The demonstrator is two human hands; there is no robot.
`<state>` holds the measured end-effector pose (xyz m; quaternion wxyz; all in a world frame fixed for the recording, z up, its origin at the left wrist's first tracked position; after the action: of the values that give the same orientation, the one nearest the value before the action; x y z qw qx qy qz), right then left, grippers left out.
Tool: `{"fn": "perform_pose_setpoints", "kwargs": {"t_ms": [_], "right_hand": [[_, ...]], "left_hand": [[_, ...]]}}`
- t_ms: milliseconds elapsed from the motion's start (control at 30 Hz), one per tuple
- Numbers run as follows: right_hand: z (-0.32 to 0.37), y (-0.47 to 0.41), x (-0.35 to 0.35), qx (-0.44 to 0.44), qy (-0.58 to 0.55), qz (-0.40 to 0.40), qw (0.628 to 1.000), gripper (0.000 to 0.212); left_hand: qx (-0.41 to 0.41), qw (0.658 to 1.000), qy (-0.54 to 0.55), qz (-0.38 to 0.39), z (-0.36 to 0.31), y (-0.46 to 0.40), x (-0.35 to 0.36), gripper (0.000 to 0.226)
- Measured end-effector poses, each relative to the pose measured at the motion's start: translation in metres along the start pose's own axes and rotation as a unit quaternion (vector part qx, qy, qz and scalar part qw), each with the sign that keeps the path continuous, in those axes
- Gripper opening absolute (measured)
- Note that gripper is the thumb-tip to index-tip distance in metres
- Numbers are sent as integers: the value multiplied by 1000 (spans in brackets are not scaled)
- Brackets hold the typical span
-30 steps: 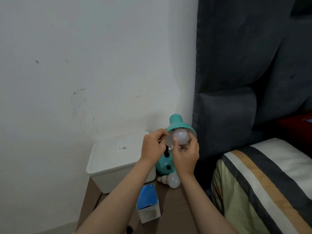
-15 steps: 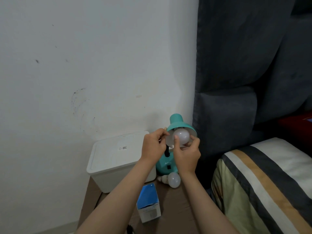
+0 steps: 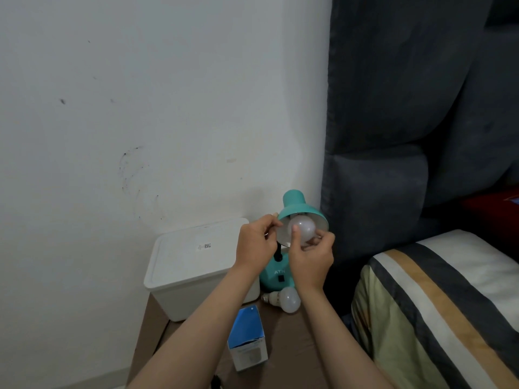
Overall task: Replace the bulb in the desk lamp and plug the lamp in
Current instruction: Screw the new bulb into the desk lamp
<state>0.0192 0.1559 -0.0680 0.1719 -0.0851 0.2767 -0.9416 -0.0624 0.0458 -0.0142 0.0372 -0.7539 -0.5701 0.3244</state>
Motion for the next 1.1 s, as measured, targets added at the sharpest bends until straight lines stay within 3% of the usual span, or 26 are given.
{"fn": "perform_pose_setpoints", "kwargs": {"t_ms": [200, 467, 667, 800, 867, 1100], "right_hand": [[3, 9, 6, -91, 1, 2, 996, 44], [6, 4, 2, -22, -20, -3, 1000, 41], [9, 8, 8, -109, 8, 15, 994, 47], [3, 4, 3, -5, -13, 11, 1000, 46], [5, 3, 3, 7, -10, 9, 1000, 47], [6, 6, 6, -117, 11, -10, 993, 41]], "left_hand": [[-9, 1000, 7, 1, 3, -2, 1, 23], [-8, 1000, 8, 4, 1, 0, 1, 20], [-6, 1000, 1, -3, -1, 0, 0, 21], [0, 1000, -5, -3, -2, 1, -1, 21], [-1, 1000, -6, -4, -2, 1, 0, 22], [2, 1000, -4, -5, 0, 0, -1, 22]]}}
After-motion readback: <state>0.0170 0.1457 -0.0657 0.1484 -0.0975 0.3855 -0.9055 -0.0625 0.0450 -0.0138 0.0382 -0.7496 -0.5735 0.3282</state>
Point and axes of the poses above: each hand's wrist, its own y-axis away from the middle knuckle, its own x-axis out of the palm, z = x × y, the point moved 5 cm from there along -y, towards the middle knuckle, and after that the axes turned 12 degrees about -x, right-handed, at the moved point
